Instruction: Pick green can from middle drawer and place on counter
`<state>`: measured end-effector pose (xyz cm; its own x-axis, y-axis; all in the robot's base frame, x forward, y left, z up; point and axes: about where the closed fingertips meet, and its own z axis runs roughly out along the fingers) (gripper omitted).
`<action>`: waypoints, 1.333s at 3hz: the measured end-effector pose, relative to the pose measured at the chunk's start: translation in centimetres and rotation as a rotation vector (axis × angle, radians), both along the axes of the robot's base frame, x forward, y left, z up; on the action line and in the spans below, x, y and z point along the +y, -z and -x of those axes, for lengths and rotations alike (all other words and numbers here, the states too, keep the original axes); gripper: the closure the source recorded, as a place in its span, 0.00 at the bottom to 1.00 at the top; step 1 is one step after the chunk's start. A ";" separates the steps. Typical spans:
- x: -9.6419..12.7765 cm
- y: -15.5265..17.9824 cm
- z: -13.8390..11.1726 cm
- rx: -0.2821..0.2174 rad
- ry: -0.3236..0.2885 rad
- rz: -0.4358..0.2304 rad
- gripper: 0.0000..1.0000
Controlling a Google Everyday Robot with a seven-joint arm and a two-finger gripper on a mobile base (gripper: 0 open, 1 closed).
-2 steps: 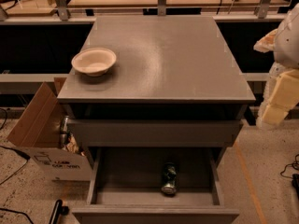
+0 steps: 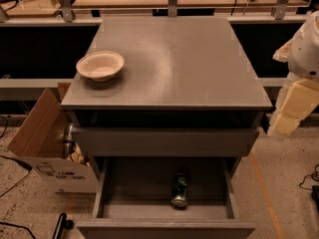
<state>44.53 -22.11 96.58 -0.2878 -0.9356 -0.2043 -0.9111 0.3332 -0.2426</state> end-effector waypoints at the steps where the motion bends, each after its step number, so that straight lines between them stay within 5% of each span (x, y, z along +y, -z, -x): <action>1: -3.5 6.4 -1.7 0.058 0.210 0.036 0.00; 2: -5.8 12.7 -2.6 0.093 0.352 -0.016 0.00; 3: -5.7 12.7 -3.1 0.076 0.351 -0.023 0.00; 4: -5.5 14.3 -3.7 0.169 0.438 -0.083 0.00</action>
Offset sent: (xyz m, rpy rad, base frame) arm 0.0348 -0.0788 -0.1941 0.1372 0.1199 -0.4751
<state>48.26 -27.59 82.28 -0.6870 -0.7015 -0.1894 -0.7051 0.7066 -0.0598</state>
